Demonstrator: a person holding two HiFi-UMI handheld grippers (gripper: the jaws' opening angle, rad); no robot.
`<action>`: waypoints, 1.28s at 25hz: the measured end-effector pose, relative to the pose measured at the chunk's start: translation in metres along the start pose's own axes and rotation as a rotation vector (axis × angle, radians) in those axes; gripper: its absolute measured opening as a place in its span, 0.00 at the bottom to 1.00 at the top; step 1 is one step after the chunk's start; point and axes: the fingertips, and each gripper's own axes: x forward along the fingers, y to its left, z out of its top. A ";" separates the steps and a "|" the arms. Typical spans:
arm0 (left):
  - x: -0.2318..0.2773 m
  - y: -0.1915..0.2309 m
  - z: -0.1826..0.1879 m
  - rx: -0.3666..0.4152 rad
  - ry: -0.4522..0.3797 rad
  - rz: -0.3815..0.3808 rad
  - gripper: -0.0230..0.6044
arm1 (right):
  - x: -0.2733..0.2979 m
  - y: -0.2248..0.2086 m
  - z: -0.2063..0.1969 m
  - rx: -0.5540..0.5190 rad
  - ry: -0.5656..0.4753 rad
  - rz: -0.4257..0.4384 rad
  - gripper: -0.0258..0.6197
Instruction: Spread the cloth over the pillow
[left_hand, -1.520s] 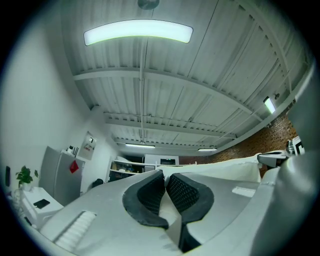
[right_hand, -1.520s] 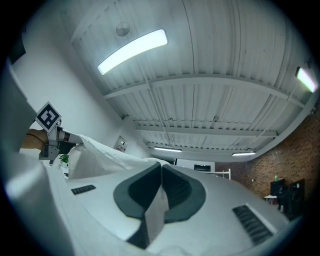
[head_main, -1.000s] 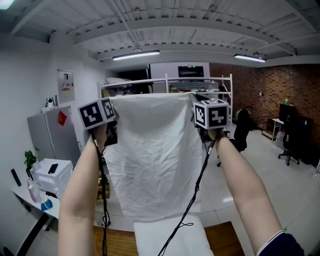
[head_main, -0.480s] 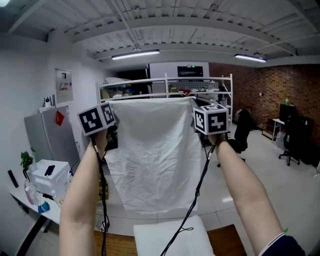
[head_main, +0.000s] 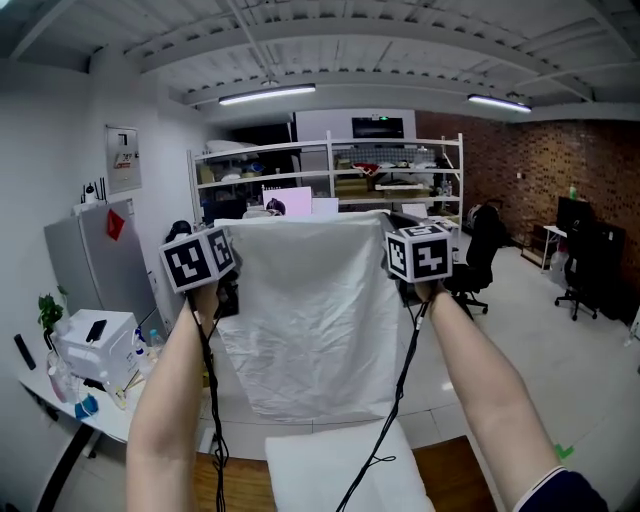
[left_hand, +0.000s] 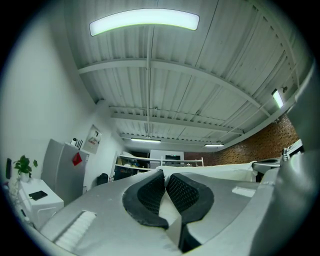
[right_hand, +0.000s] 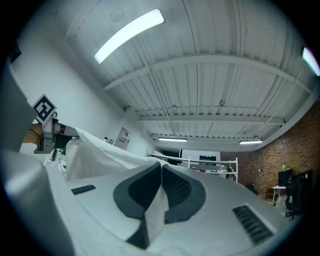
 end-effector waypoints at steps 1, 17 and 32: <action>0.000 0.002 -0.006 -0.003 0.007 0.001 0.06 | 0.001 0.002 -0.006 0.007 0.007 0.003 0.06; -0.014 0.004 -0.142 -0.049 0.186 -0.002 0.06 | -0.016 0.018 -0.130 0.074 0.155 0.037 0.06; -0.049 0.000 -0.251 -0.100 0.346 0.016 0.06 | -0.055 0.033 -0.238 0.163 0.313 0.046 0.06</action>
